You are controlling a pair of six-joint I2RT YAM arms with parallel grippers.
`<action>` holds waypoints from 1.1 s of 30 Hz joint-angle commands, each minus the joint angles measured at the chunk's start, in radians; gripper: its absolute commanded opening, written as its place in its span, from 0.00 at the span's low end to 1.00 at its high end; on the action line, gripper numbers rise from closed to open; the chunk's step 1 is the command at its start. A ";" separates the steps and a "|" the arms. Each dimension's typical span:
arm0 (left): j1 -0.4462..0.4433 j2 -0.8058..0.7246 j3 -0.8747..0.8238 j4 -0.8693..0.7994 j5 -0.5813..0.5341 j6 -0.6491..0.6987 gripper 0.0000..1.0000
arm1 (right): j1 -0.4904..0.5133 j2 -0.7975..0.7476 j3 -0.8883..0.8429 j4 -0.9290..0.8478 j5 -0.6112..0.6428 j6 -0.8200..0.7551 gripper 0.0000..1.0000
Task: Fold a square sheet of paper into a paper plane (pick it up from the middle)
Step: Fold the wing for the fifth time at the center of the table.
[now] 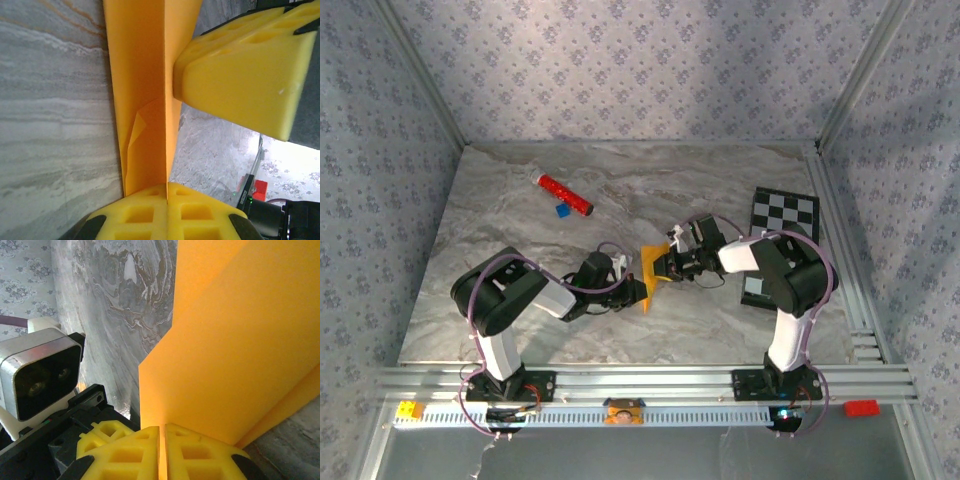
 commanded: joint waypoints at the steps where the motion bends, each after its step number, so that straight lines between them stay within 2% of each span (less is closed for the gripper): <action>1: 0.012 0.028 -0.037 -0.150 -0.057 0.005 0.00 | 0.005 0.021 0.024 -0.025 0.014 -0.017 0.12; 18: 0.012 0.014 -0.029 -0.188 -0.059 0.021 0.00 | 0.030 0.072 0.091 -0.257 0.165 -0.074 0.11; 24: -0.003 -0.052 0.022 -0.288 0.007 0.090 0.09 | 0.037 0.082 0.101 -0.301 0.204 -0.071 0.10; 28: -0.013 -0.100 0.061 -0.398 0.006 0.137 0.07 | 0.040 0.080 0.110 -0.326 0.216 -0.077 0.10; 33: -0.015 -0.111 0.069 -0.391 0.030 0.143 0.00 | 0.045 0.078 0.120 -0.351 0.228 -0.087 0.10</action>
